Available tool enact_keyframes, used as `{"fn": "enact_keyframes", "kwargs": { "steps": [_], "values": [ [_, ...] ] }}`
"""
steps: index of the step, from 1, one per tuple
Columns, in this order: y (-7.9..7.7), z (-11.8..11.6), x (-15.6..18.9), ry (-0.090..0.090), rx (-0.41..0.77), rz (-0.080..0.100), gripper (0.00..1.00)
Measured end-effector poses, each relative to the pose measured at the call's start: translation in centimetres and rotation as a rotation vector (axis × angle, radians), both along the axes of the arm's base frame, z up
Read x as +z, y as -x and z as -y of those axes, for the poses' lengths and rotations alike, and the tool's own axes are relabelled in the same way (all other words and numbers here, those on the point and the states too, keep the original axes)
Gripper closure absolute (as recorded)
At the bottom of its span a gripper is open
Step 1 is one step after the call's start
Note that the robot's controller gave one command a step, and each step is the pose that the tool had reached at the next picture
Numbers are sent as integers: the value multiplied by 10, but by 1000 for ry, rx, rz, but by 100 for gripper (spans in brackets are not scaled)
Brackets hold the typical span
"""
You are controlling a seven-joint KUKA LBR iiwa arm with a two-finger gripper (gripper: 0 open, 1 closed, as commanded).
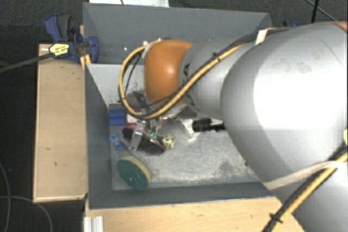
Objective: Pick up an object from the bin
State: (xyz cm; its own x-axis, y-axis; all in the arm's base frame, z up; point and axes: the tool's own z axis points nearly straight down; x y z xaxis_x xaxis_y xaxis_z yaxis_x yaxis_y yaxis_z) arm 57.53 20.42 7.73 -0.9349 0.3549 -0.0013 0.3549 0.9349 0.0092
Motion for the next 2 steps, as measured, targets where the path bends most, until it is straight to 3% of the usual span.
{"fn": "enact_keyframes", "kwargs": {
  "steps": [2],
  "values": [
    [0, 0, 46, 7, 10, 0, 100]
  ]
}}
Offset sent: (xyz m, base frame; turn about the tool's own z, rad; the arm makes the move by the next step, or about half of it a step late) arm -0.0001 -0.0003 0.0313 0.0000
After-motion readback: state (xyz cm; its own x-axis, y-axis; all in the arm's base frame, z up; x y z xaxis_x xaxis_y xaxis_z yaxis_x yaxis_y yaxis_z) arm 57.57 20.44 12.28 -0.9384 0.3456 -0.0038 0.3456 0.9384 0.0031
